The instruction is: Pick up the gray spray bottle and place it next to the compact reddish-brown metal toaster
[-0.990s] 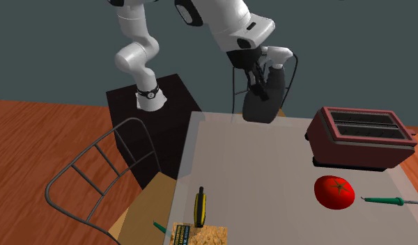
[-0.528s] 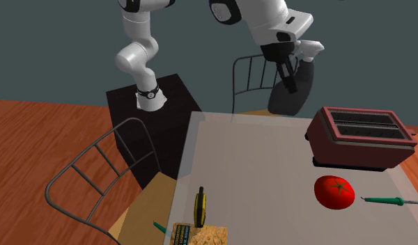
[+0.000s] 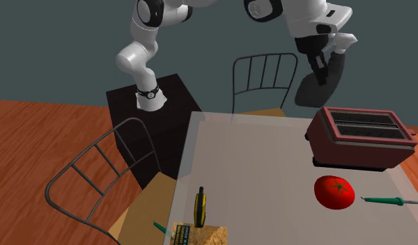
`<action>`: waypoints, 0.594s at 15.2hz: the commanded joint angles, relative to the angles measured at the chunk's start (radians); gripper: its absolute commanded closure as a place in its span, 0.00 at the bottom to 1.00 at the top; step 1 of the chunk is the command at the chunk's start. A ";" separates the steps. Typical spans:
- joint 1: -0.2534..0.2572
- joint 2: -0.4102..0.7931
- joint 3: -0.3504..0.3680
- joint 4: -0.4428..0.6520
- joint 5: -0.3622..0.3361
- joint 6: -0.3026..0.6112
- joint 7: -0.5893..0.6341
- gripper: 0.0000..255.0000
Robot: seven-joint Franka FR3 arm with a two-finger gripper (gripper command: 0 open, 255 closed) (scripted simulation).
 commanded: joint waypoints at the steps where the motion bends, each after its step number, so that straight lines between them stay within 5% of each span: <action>1: 0.000 0.082 0.009 0.133 -0.001 -0.039 0.049 1.00; 3: -0.013 0.176 0.019 0.289 0.000 -0.091 0.094 1.00; 9: 0.027 0.107 0.013 0.089 0.000 0.032 0.052 1.00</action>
